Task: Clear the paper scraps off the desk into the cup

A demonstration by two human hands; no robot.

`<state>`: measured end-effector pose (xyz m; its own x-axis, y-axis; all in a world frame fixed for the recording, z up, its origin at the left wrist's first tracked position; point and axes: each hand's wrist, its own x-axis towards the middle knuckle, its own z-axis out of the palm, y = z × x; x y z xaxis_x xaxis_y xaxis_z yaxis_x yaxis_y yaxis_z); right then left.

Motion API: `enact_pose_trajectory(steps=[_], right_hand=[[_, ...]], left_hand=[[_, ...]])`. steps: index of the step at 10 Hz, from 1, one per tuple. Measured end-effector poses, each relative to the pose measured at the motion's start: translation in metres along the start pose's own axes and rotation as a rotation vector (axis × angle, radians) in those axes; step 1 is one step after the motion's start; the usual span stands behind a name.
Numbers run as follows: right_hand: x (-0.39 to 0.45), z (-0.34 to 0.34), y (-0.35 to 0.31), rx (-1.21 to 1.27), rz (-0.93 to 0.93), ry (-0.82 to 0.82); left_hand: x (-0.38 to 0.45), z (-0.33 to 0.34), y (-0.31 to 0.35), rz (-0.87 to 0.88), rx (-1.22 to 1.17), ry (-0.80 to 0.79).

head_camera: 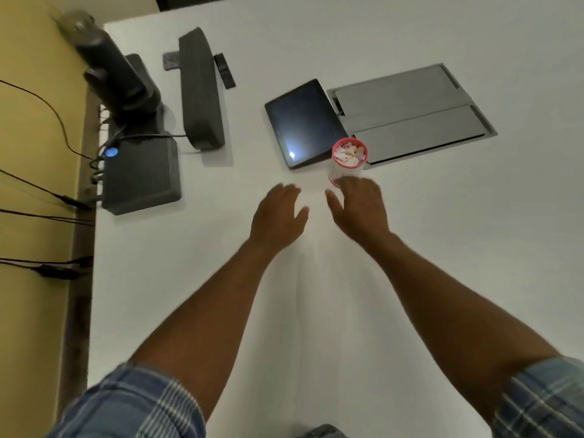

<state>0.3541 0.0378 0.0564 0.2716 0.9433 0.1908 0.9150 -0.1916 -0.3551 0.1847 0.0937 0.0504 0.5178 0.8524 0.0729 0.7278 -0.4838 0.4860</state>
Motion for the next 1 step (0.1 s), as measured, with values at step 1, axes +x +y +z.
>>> enact_pose_trajectory(steps=[1], right_hand=[[-0.0385, 0.0047, -0.0238, 0.037, -0.034, -0.181]], left_hand=[[-0.0636, -0.0065, -0.0181, -0.086, 0.019, 0.011]])
